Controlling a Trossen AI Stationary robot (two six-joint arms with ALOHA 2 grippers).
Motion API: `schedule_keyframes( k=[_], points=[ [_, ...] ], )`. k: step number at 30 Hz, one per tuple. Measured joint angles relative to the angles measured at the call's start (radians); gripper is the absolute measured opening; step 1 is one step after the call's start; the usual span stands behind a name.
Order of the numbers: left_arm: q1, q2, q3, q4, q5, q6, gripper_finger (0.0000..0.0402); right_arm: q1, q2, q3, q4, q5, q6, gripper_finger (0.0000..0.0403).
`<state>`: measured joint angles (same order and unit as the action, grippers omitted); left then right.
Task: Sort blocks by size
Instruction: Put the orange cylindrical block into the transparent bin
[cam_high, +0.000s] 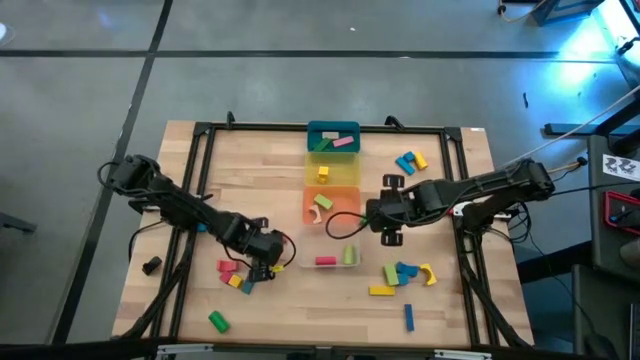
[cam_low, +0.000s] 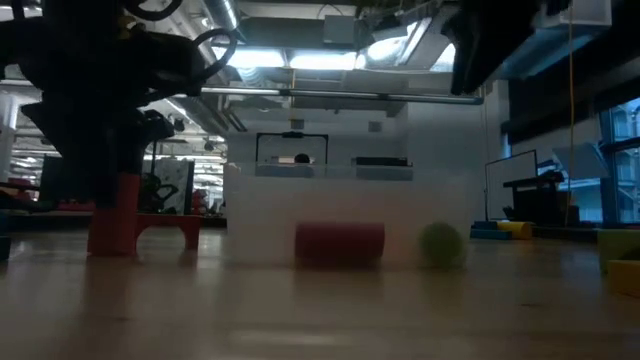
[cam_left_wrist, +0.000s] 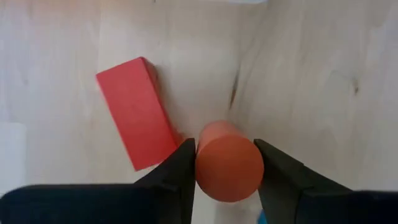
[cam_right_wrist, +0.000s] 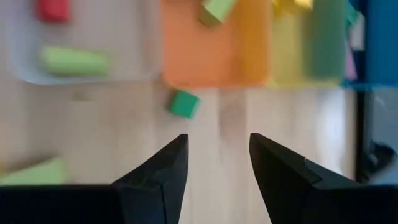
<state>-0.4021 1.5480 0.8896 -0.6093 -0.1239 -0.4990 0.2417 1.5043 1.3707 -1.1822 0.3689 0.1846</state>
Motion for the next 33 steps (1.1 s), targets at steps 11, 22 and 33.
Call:
schedule_keyframes(
  k=[11,22,33],
  points=[
    [0.021,-0.008,0.136,-0.008,0.121,0.039,0.0115,0.0,0.001,-0.201,0.133,0.02,0.214,0.0172],
    [0.085,-0.009,0.254,0.052,0.078,0.24,0.0115,0.0,-0.007,-0.406,0.322,-0.047,0.23,0.0172],
    [0.189,-0.009,0.2,0.216,0.056,0.247,0.0161,0.0,-0.089,-0.583,0.592,-0.048,0.258,0.0172]
  ],
)
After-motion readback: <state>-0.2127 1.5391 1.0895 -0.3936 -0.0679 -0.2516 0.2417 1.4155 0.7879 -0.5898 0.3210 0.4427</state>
